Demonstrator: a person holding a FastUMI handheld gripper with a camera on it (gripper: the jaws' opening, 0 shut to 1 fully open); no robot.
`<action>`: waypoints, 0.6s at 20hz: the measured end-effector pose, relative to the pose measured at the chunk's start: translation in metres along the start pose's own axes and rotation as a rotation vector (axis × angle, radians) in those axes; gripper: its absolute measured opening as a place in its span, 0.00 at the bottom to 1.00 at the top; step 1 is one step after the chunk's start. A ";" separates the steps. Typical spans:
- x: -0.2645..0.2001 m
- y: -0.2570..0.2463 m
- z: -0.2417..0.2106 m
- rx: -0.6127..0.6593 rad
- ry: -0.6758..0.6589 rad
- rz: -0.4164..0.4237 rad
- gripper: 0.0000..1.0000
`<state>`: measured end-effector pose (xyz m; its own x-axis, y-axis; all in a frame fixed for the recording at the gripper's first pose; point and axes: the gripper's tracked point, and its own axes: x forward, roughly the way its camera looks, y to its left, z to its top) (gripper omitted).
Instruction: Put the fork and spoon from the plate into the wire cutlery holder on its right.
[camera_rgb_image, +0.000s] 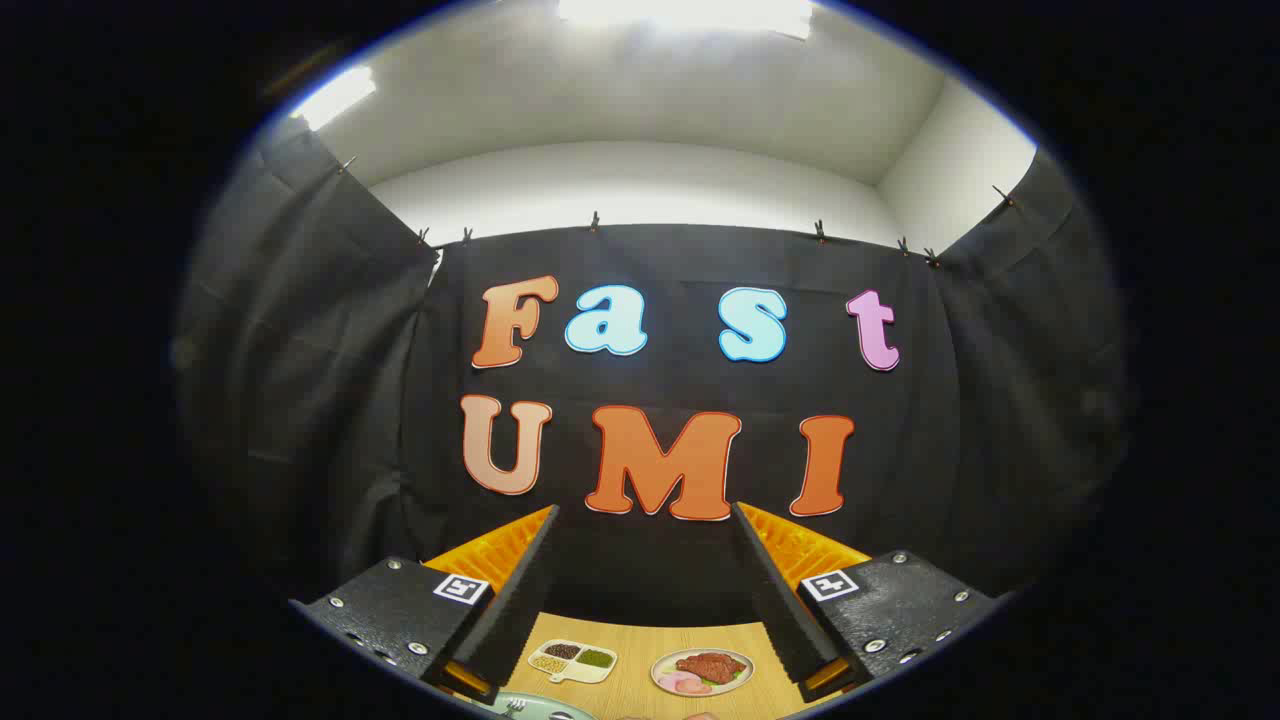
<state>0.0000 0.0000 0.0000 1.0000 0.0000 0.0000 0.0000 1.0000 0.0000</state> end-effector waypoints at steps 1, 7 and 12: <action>-0.001 0.001 0.001 0.001 -0.001 0.004 0.97; 0.001 0.005 0.001 0.010 -0.010 0.028 0.97; 0.009 0.009 -0.002 0.027 0.001 0.032 0.98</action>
<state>0.0093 0.0093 -0.0017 0.9995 0.0321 -0.0005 -0.0321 0.9991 0.0274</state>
